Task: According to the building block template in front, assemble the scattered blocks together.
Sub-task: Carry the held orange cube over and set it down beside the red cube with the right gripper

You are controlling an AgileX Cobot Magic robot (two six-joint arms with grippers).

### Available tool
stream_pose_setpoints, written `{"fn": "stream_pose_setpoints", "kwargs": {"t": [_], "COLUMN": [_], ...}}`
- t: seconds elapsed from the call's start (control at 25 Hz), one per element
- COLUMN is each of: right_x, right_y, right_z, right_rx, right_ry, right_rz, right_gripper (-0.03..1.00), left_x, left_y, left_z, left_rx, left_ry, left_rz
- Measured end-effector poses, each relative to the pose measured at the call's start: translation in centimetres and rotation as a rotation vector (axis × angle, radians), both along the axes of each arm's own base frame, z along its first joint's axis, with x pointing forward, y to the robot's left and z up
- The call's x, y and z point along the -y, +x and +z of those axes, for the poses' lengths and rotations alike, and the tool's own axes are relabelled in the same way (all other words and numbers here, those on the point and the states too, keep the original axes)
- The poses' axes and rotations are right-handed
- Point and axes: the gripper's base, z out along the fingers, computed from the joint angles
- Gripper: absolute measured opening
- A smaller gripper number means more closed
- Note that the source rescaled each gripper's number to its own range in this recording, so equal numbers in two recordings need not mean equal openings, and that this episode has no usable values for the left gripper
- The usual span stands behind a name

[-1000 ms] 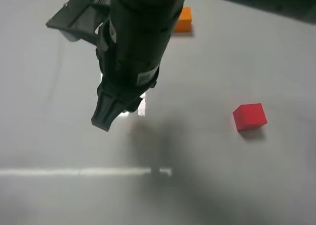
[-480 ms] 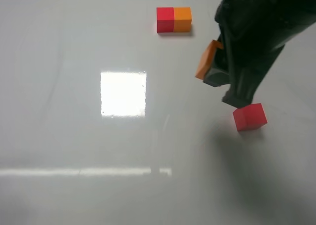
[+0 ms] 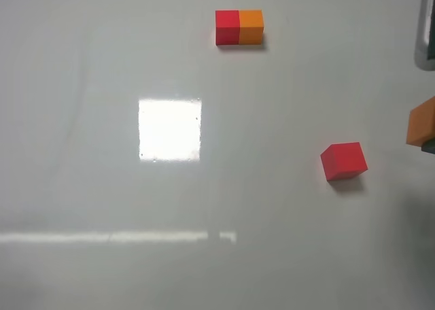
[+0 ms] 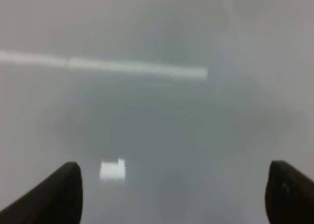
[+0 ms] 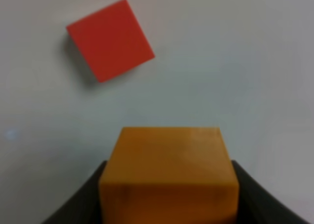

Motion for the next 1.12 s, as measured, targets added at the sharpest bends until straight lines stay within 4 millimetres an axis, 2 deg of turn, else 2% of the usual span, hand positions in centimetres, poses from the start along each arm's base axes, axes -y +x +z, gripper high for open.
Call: {"fn": "stream_pose_setpoints", "kwargs": {"t": [0.24,0.76,0.92,1.12], "right_x": [-0.2,-2.6,-2.5,-1.3], "right_y": [0.9,3.8,4.4,5.1], "right_z": [-1.1,-3.1,-3.4,-3.7], "right_rx": [-0.005,-0.040,-0.048,-0.059], "right_ry": [-0.096,-0.170,-0.192,-0.184], "right_rz": [0.019,0.094,0.084,0.038], "right_gripper": [0.01,0.01,0.01,0.01], "left_x": [0.0,0.0,0.0,0.0], "left_y": [0.0,0.0,0.0,0.0], "left_z": [0.0,0.0,0.0,0.0], "left_rx": [-0.002,-0.001,-0.001,-0.001], "left_ry": [-0.002,-0.001,-0.001,-0.001], "left_rz": [0.001,0.000,0.000,0.000]}}
